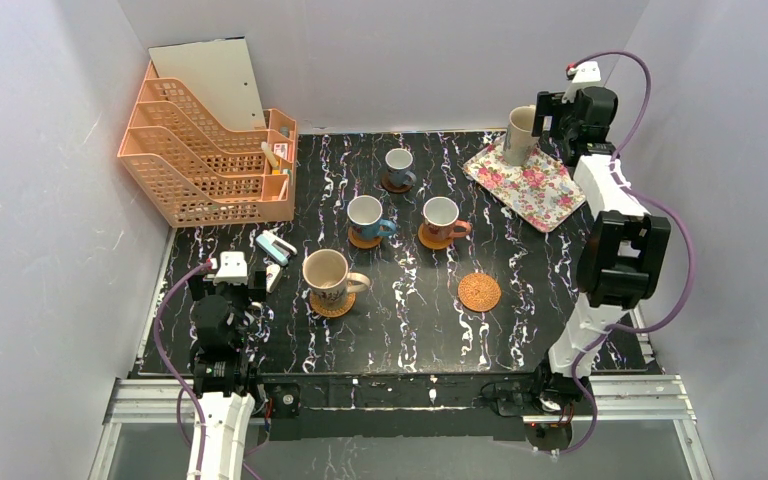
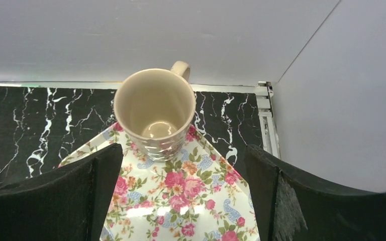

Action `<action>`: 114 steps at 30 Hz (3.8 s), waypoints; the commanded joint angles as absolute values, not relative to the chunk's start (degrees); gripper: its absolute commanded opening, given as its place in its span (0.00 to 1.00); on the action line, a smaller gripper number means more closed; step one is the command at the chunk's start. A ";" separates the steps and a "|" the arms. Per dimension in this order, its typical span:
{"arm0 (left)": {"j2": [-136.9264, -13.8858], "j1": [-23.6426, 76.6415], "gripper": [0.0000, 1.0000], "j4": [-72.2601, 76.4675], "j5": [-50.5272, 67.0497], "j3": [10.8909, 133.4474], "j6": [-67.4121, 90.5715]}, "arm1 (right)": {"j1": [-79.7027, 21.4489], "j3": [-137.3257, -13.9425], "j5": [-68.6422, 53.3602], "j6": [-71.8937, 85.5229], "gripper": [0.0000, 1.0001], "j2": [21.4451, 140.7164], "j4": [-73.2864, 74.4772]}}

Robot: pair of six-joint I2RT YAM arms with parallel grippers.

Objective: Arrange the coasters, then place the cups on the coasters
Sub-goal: Move the cup to the tray.

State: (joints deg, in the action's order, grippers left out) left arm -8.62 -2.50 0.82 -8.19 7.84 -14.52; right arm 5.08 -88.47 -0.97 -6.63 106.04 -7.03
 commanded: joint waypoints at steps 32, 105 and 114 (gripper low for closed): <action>-11.59 -2.90 0.95 3.16 -9.71 7.41 -14.09 | 6.95 -121.70 0.35 -7.41 0.94 133.68 11.75; -11.89 -2.90 0.96 3.57 -9.93 7.38 -14.26 | 6.99 -124.18 -19.65 -19.12 0.42 126.53 21.66; -11.87 -2.90 0.96 3.49 -9.93 7.29 -14.41 | 6.89 -119.77 -17.21 -14.03 0.75 118.20 17.77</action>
